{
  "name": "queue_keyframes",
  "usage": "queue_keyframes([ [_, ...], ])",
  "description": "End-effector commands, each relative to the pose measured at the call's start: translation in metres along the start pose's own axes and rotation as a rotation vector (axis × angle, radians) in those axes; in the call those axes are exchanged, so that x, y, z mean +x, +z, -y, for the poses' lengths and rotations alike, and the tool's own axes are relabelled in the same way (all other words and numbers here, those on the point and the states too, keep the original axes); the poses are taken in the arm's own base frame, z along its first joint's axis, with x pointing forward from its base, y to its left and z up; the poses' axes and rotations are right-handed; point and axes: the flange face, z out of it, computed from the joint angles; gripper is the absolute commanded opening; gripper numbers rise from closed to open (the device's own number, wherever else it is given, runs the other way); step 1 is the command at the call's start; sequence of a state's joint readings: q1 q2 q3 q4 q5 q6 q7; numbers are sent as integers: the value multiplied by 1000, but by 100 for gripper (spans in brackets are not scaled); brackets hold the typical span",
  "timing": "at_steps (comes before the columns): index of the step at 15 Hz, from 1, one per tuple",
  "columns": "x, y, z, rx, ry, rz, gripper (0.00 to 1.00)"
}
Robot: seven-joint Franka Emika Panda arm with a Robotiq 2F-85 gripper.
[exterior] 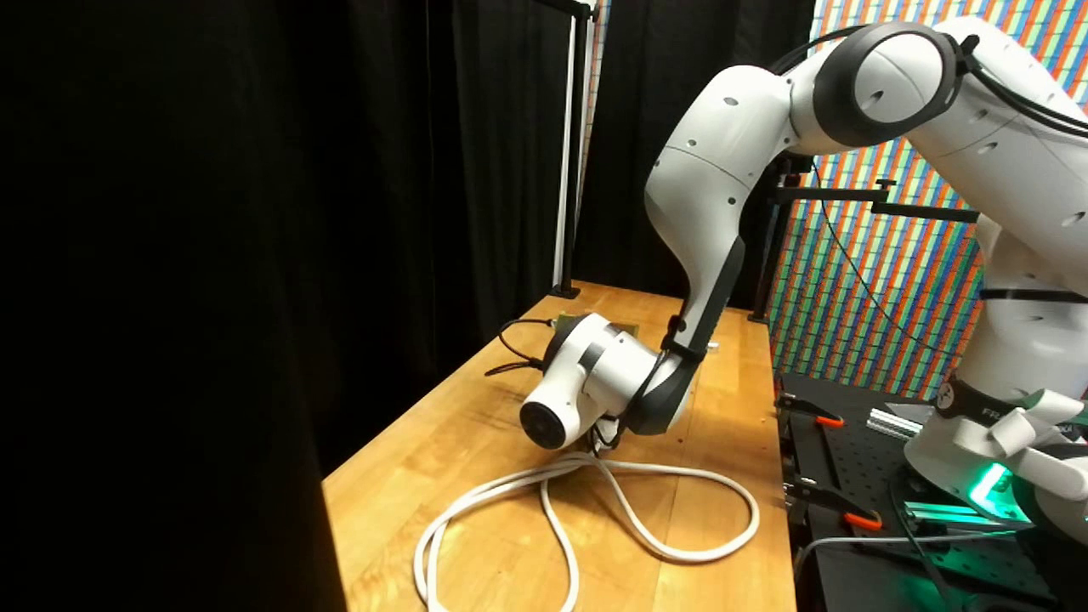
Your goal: Plug the charger head into the extension cord
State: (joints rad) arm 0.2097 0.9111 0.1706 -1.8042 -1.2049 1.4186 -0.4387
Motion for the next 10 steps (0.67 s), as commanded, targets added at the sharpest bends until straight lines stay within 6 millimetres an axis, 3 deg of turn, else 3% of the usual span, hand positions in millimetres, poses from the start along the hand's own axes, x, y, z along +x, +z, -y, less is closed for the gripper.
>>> queue_keyframes([
  [1,29,-19,-1,-66,-33,-48,23],
  [10,36,-24,5,-82,-48,-85,23],
])
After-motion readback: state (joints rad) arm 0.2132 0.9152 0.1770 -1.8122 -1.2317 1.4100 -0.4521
